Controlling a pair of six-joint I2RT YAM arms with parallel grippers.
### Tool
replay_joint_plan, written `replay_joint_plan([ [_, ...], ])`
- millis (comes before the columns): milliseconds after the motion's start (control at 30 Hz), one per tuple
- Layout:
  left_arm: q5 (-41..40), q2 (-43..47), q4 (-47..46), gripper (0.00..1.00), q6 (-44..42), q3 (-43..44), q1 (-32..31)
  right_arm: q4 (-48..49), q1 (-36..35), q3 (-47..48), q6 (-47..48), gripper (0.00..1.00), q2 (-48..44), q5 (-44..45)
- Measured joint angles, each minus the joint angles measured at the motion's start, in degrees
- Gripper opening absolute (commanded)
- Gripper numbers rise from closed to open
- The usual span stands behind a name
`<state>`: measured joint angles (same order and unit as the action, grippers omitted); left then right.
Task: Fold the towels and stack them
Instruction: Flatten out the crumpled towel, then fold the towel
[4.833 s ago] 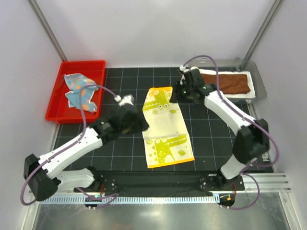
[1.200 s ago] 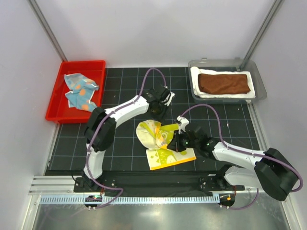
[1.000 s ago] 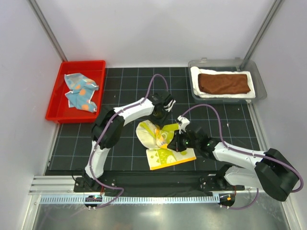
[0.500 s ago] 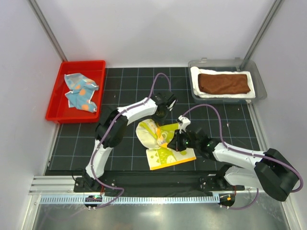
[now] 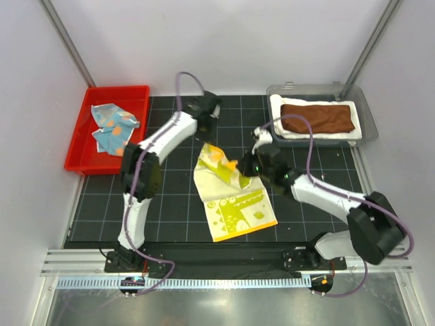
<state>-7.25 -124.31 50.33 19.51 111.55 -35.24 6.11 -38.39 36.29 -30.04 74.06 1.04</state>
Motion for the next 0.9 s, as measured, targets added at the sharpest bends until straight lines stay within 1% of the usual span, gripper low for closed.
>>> replay_joint_plan([
  [100, 6.8, 2.7, -2.4, 0.00, 4.6, 0.4, 9.6, 0.6, 5.3, 13.5, 3.1, 0.01, 7.7, 0.3],
  [167, 11.3, 3.4, -4.9, 0.00, 7.7, 2.1, 16.2, 2.7, 8.1, 21.9, 5.2, 0.01, 13.0, 0.0],
  [267, 17.6, 1.8, -6.4, 0.00, 12.3, 9.2, 22.7, 5.9, 11.6, 32.8, 8.7, 0.01, 20.5, -2.9],
  [367, 22.1, -1.0, -9.4, 0.00, 16.2, 16.7, 24.5, 8.8, 14.1, 40.8, 12.2, 0.01, 27.5, -6.9],
  [433, 25.0, -3.1, -12.2, 0.00, 19.4, 19.8, 24.9, 9.7, 15.6, 46.4, 14.5, 0.01, 32.5, -9.7],
  [533, 28.1, -7.0, -17.1, 0.00, 24.2, 22.3, 25.2, 10.1, 17.4, 54.4, 17.1, 0.01, 40.0, -12.7],
  [633, 29.4, -11.7, -19.9, 0.00, 27.7, 24.1, 25.5, 10.2, 18.9, 60.8, 19.2, 0.01, 46.6, -15.8],
  [733, 29.3, -14.7, -20.1, 0.00, 29.4, 24.0, 26.0, 10.4, 20.0, 62.7, 21.2, 0.01, 50.3, -18.4],
  [900, 27.0, -14.3, -20.3, 0.00, 29.8, 18.6, 26.8, 11.1, 21.4, 62.1, 24.0, 0.01, 51.7, -23.0],
])
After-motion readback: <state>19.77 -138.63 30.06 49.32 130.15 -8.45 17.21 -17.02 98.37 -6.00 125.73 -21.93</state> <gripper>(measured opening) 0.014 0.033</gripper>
